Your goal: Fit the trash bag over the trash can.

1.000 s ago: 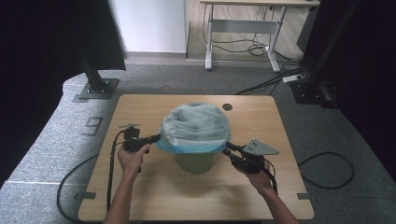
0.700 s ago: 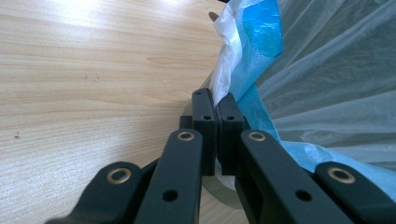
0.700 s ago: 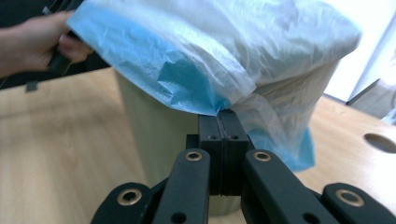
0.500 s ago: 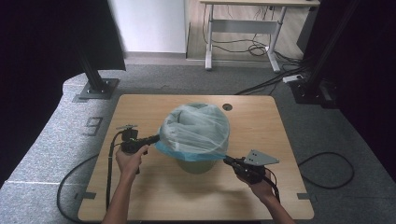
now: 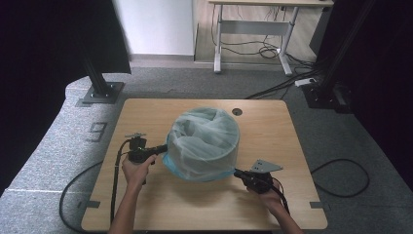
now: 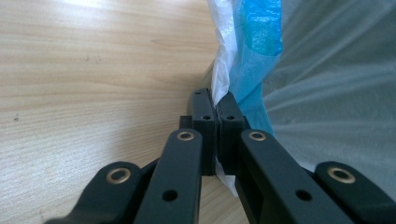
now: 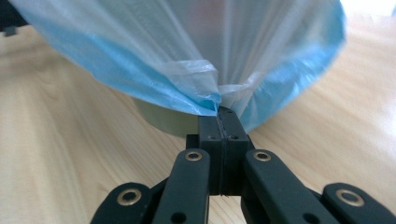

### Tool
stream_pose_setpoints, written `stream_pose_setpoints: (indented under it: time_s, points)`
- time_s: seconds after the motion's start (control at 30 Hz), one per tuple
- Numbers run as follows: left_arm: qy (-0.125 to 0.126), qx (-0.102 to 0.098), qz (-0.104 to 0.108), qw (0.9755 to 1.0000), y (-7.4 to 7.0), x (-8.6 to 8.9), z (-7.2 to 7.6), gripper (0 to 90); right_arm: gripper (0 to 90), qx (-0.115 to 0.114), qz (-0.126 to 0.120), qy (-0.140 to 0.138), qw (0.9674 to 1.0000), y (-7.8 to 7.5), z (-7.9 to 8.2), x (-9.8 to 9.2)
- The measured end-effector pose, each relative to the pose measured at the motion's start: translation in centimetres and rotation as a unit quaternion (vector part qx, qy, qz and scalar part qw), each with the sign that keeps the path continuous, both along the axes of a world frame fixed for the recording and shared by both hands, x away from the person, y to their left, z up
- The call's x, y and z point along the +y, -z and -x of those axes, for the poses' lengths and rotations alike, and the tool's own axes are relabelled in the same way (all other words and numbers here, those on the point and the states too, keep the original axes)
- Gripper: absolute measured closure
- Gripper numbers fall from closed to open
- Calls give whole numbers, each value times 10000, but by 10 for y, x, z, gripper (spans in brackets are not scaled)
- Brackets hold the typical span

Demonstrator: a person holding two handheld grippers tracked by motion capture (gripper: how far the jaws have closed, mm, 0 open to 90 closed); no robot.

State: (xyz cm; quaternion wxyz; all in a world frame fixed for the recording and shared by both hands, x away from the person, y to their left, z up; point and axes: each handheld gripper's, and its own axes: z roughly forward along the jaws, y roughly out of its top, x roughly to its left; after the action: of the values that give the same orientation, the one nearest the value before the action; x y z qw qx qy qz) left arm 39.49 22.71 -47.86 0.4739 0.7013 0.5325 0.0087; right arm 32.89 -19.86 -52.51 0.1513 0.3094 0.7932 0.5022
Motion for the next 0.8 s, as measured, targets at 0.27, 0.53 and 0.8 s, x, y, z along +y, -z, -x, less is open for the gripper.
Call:
stream_pose_setpoints:
  time_s: [0.27, 0.53, 0.8]
  points:
    - [-48, 121, -68, 9999, 10, -5, -8, 878, 885, 118, 62, 512, 9986, 16, -13, -13]
    - [-125, -77, -208, 9997, 10, -11, -6, 759, 829, 199, 40, 705, 9973, 23, -17, -21]
    - [-274, -871, -316, 9953, -21, 3, 22, 414, 475, 43, -15, 778, 9970, 20, -6, -29]
